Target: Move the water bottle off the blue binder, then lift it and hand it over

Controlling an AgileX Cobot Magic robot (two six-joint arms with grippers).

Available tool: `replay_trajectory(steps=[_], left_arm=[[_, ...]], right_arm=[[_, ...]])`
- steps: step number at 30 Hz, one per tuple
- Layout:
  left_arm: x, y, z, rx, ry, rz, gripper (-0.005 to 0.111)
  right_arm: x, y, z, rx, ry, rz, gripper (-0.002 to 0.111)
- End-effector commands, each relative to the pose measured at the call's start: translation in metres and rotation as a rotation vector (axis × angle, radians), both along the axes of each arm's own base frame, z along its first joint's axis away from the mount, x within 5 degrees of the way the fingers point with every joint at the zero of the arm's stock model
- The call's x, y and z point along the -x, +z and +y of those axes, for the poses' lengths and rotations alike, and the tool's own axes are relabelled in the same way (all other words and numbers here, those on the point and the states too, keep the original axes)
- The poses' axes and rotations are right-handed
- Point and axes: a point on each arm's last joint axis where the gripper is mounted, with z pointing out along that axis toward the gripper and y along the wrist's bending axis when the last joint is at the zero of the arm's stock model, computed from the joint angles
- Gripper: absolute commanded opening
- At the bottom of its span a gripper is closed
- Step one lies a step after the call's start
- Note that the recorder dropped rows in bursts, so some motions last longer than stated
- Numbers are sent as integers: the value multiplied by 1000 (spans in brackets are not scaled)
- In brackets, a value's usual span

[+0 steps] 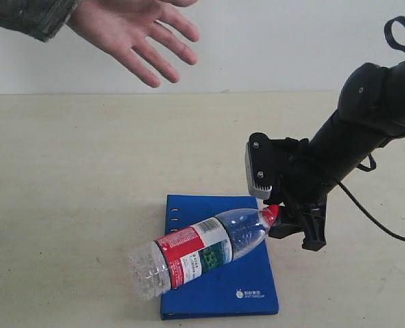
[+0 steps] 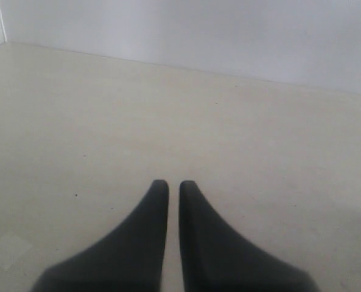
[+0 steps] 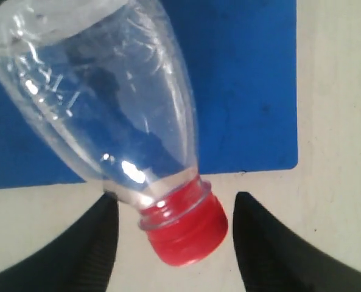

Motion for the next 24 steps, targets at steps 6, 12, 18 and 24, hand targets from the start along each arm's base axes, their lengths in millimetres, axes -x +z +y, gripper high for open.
replay_trajectory(steps=[6,12,18,24], left_arm=[[0,1,0,-4,3,-10,7],[0,1,0,-4,3,-10,7],[0,1,0,-4,3,-10,7],[0,1,0,-4,3,-10,7]], right_arm=[[4,-8,-3,42,-27,68,49],[1,-7,-2,14,-65,46,31],[5,-4,-1,6,-51,82,0],[13,48,-9,27,-118,-64,0]])
